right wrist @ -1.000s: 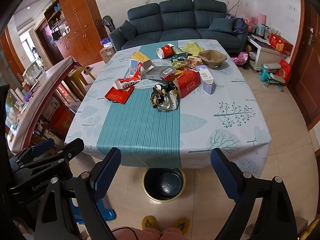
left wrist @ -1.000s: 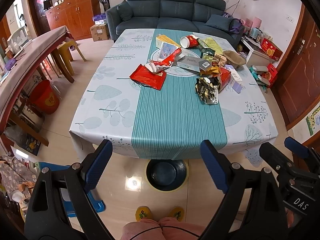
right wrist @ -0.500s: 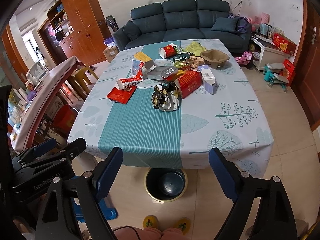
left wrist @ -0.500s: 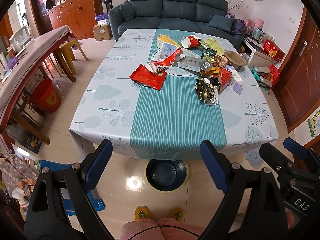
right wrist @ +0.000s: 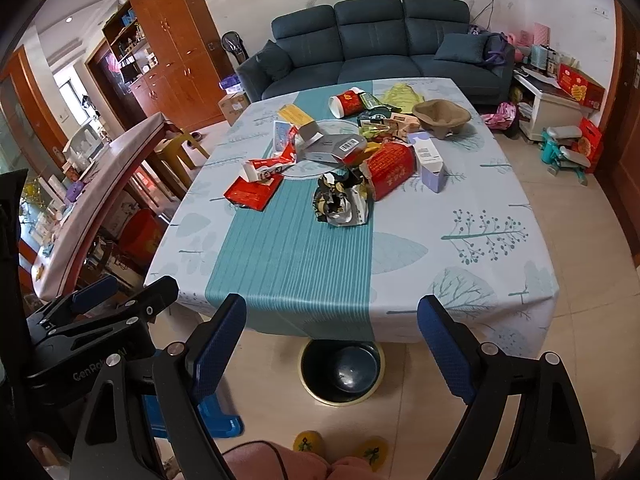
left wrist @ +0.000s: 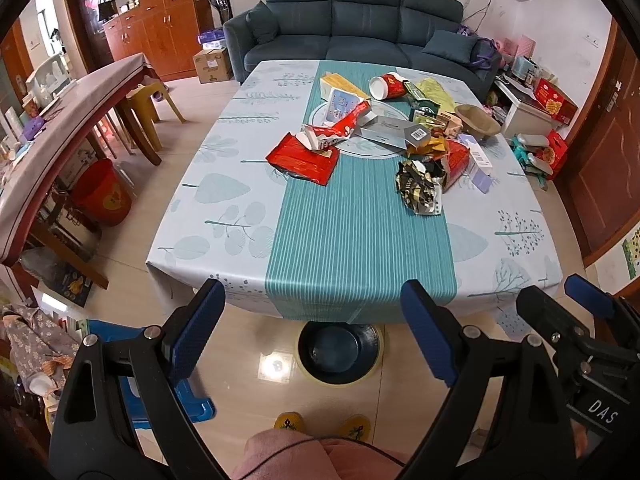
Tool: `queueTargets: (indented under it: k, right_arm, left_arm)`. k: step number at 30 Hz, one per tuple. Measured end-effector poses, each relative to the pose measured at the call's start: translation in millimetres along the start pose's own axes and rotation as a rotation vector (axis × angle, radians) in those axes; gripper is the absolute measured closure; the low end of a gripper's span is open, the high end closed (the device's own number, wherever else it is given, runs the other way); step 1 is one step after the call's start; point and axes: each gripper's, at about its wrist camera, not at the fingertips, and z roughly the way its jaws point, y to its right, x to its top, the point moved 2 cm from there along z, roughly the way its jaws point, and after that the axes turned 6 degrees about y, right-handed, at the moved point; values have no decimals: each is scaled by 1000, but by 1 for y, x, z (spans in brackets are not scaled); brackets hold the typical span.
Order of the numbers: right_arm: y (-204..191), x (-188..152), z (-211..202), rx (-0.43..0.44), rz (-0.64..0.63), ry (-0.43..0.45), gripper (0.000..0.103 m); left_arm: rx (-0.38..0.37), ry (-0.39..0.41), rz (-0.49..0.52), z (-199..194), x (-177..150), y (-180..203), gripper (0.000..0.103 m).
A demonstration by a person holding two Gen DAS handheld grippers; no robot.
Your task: Collect trash
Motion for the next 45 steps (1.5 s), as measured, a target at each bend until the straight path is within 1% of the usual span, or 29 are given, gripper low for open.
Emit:
queueTargets:
  k: [5,8,11,14,17,23,25,27,29,30,32,33,36,39,40,42,43,44,45]
  right_arm:
    - [-1,8,6,20,0,5,14]
    - [0,16,12,18,6,8,15]
    - [1,24,20,11,14,16,15]
    - [3,36,36,-3,46,9,15]
    - [9,52,57,-27,101,-2,15]
    - [27,83,112,-87,259,-40,15]
    - [33,92,138,-122,295,-67,15]
    - [41,96,165,-160,321,-90,15]
    - [49,96,193,-193,352,-141,15]
    - [52,94,203,-198,368,-160,16]
    - [57,90,224,-211,396,-195,22]
    - [59,88,236,-214,418,-211,22]
    - [58,87,250,-191,464,-184,22]
    - [45,89,262,-197,449,-180,22]
    - [41,89,265,-197,443,-181,23]
    - [28,89,275,-181,434,-198,31]
    - [23,90,281,-168,430,-210,41]
    - [14,90,285,-168,419,-225,48]
    - [6,91,288,-199,379,-228,52]
  left_arm:
    - [15,9,4,1,8,2,15]
    - [19,17,12,6,17,2,15]
    - [18,22,32,16,28,2,15]
    - [10,12,60,34,42,1,15]
    - [-1,9,87,55,63,-4,15]
    - [-54,-9,159,106,121,-21,15]
    - [-81,-34,185,130,143,-27,15]
    - [-109,-68,202,150,158,-32,15]
    - [-152,-117,224,176,175,-36,15]
    - [-172,-137,237,187,182,-37,15]
    - [-200,-161,262,207,192,-35,15]
    - [-220,-177,280,218,197,-33,15]
    - [-276,-233,324,252,211,-24,15]
    - [-332,-296,351,286,222,-13,15]
    - [-345,-306,358,298,226,-10,15]
    - [-365,-314,371,316,232,-5,15]
    - [-376,-314,381,324,236,-2,15]
    - [-392,-315,392,332,238,1,15]
    - [-410,-321,403,341,241,4,15]
